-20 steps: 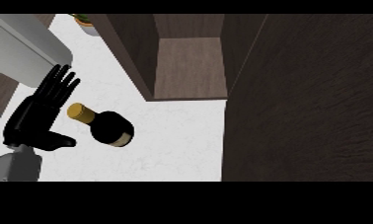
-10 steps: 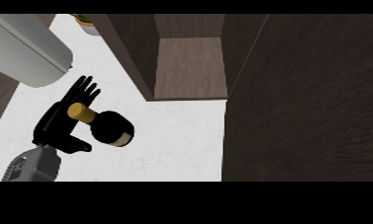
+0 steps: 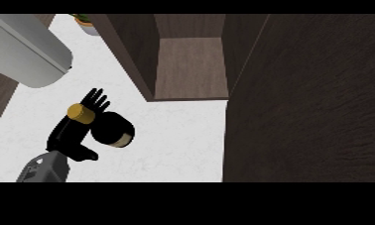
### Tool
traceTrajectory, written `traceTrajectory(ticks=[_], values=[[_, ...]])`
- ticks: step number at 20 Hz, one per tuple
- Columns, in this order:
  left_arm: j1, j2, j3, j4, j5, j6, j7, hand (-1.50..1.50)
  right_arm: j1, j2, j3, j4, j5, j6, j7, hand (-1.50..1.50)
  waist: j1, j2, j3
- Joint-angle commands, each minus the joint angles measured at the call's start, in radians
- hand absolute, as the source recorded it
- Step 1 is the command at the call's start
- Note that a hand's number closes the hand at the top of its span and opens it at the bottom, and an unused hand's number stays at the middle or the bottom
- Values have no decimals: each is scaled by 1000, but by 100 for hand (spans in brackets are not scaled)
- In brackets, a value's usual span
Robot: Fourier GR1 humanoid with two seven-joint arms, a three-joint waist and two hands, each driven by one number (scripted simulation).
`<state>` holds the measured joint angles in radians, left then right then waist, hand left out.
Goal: Pick up the wine, place it into the cabinet and close the cabinet
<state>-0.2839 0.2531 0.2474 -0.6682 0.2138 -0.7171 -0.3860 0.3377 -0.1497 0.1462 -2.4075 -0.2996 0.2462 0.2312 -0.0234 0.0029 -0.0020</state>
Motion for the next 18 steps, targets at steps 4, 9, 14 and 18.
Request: traceTrajectory(ticks=[4, 9, 14, 18], values=[[-84, 1, -1, 196, -41, -52, -137, -150, 17, -27, -93, -70, -151, 34, 16, -150, -1, 2, 0], [-91, -60, -2, 245, -47, -12, -204, -150, 30, -18, -59, -134, -112, 3, 57, -150, -9, 3, -1], [-146, -39, 12, 293, -33, -42, -201, -150, 15, 3, -20, -156, -103, -21, 81, -150, -8, 4, -2], [-143, -38, 0, 308, -25, -128, -195, 150, 66, 15, 9, -113, -54, 12, 16, -150, -8, 0, -1]])
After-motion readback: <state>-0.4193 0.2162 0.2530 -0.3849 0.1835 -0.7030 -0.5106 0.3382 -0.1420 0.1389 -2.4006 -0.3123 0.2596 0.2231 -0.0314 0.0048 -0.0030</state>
